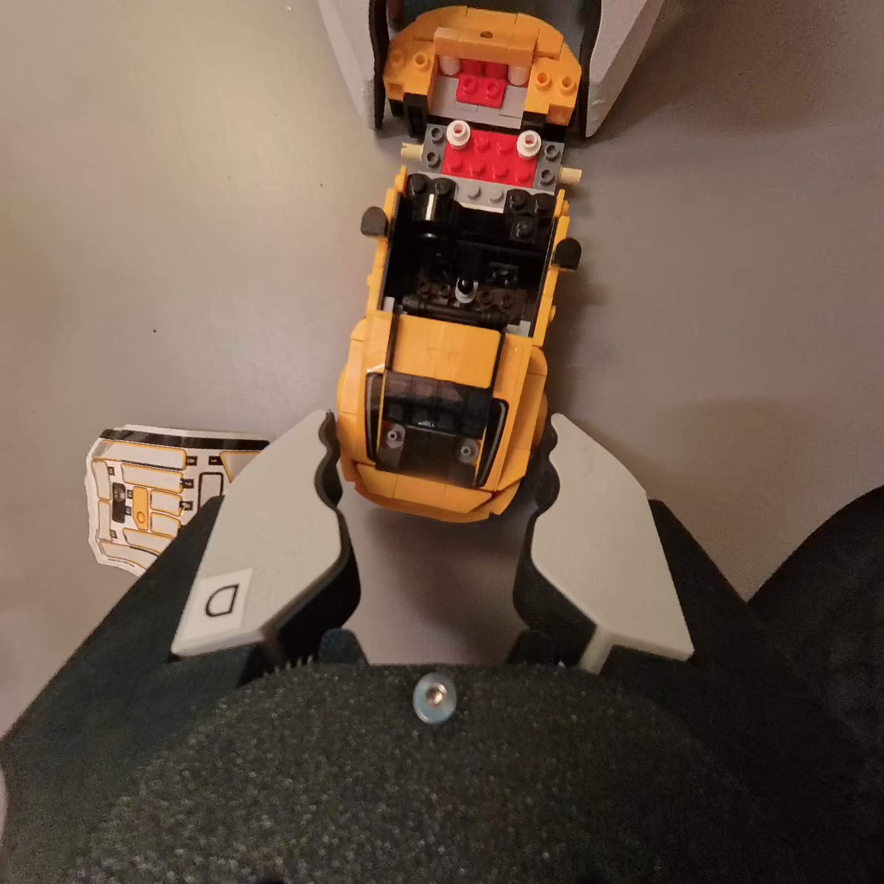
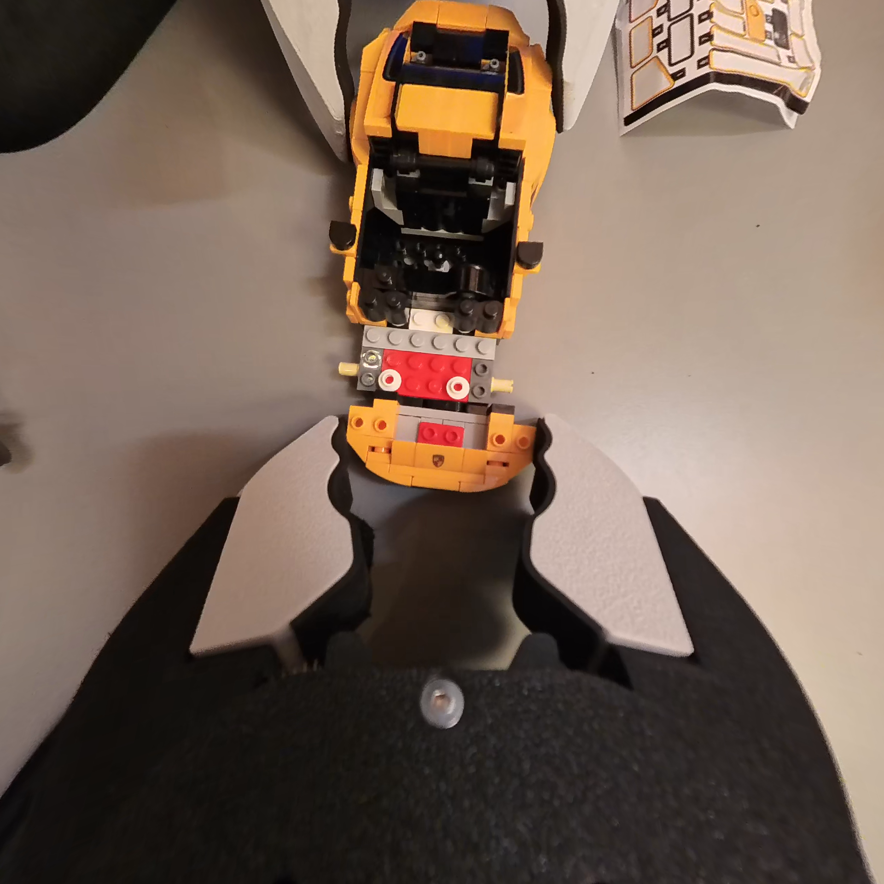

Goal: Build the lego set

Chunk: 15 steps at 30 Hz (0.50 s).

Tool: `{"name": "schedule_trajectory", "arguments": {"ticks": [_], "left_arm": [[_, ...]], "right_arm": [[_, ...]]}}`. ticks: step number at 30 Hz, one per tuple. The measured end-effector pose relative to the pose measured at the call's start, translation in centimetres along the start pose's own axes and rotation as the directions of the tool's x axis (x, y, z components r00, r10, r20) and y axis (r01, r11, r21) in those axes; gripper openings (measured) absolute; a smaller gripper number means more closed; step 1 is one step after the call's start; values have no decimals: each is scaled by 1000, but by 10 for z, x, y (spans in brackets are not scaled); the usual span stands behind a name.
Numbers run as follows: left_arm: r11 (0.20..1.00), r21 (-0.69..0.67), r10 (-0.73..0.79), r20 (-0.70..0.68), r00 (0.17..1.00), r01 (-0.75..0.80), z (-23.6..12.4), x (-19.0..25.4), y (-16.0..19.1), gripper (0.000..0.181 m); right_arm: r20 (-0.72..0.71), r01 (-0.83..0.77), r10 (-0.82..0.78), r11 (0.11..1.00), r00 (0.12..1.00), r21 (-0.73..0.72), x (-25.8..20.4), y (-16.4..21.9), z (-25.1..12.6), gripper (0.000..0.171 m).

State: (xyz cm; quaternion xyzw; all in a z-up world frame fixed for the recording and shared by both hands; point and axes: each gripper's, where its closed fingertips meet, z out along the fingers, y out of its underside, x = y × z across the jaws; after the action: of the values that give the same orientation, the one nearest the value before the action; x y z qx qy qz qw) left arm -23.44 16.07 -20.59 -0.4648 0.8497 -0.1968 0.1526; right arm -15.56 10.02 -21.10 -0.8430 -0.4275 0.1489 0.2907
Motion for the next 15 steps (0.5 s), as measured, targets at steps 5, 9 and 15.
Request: {"name": "schedule_trajectory", "arguments": {"ticks": [5,9,15], "left_arm": [[1000,-4,5,-2,1000,-5,0,0,0,80],[1000,2,0,2,1000,0,-1,1,0,80],[1000,-3,2,3,1000,-2,-1,1,0,80]], "right_arm": [[5,3,-3,1000,1000,0,0,0,0,74],[6,2,-2,1000,1000,-1,0,0,0,74],[35,-11,12,1000,999,-28,-3,0,0,79]]}}
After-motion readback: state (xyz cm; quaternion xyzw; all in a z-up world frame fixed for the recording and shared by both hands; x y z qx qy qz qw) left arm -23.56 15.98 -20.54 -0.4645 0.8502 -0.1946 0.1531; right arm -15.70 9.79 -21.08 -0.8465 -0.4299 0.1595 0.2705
